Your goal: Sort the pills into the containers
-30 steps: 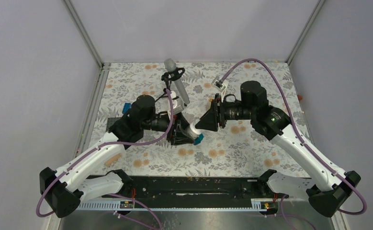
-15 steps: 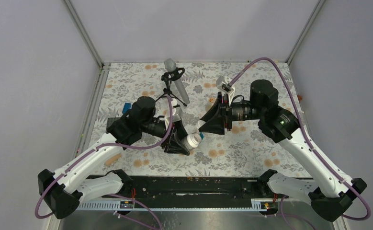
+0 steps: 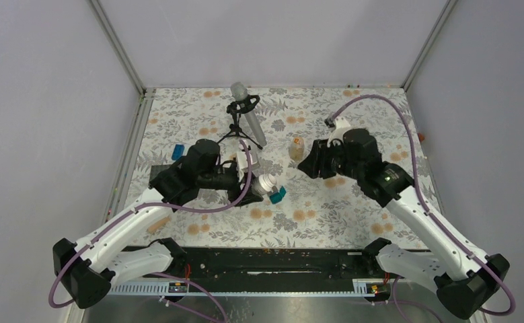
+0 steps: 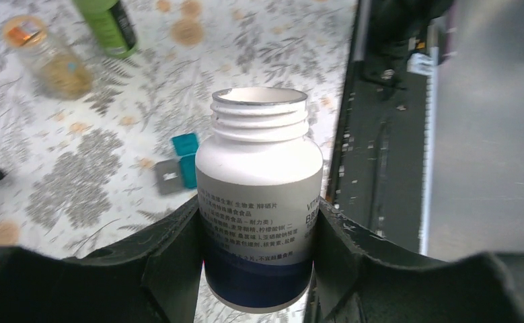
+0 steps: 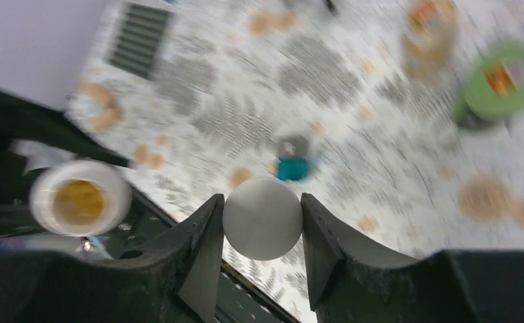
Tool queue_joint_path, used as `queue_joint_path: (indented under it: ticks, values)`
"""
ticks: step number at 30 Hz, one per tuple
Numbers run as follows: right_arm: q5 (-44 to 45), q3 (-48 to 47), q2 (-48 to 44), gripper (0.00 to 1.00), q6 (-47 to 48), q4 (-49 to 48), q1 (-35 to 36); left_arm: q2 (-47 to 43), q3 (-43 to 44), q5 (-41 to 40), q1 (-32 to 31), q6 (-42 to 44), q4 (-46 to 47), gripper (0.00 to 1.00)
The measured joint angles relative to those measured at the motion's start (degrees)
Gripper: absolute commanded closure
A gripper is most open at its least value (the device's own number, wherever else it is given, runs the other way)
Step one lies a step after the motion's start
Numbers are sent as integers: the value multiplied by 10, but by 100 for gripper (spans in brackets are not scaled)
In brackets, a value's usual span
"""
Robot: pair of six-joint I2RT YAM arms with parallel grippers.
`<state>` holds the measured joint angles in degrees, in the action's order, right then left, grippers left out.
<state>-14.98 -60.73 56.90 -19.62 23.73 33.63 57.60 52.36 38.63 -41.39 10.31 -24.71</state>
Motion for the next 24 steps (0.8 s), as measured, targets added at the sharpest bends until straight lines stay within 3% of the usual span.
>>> queue_joint_path:
  ticks: [6, 13, 19, 24]
  values:
    - [161, 129, 10, 79, -74, 37, -1, 36, 0, -101, -14, 31, -12, 100]
    - [284, 199, 61, 73, -140, 37, -2, 107, -5, -176, -33, 49, -18, 100]
    - [334, 227, 135, 69, -174, 16, -2, 155, -6, -197, -39, 65, -27, 100]
    - [344, 248, 164, 57, -193, -12, -2, 184, -6, -217, -47, 80, -28, 100]
